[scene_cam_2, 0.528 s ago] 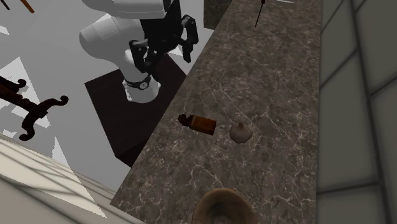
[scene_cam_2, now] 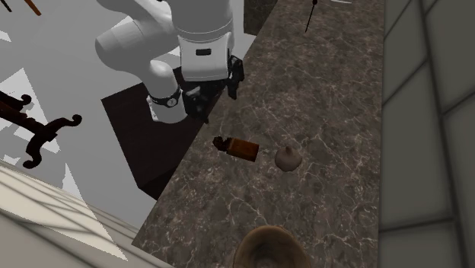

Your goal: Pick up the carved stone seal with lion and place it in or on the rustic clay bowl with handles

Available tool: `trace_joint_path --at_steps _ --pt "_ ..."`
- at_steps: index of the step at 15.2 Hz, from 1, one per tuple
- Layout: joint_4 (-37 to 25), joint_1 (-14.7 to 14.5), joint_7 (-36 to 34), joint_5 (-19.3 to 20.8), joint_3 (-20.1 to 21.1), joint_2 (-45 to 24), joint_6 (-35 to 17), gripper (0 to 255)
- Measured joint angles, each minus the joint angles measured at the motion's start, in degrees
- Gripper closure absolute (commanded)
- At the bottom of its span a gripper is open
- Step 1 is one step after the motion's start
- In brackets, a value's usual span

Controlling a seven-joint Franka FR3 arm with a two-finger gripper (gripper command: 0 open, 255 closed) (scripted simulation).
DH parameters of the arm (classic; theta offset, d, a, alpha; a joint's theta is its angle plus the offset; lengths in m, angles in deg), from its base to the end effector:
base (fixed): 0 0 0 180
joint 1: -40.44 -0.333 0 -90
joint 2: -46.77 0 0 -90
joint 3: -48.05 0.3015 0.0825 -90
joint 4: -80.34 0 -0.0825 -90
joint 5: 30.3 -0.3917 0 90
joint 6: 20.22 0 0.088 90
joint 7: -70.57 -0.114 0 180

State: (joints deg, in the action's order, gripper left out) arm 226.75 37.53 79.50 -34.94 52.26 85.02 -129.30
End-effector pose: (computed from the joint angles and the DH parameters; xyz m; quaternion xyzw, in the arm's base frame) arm 0.3626 0.0519 0.4639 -0.9927 -0.1191 -0.0080 0.0154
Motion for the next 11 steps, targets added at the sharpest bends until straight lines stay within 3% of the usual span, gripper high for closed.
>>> trace_joint_path --at_steps 6,11 --pt "7.27 -2.75 5.75 -0.85 0.22 -6.27 -12.64 0" --pt "9.8 -4.73 11.03 -1.48 0.2 -15.27 -23.4 0"
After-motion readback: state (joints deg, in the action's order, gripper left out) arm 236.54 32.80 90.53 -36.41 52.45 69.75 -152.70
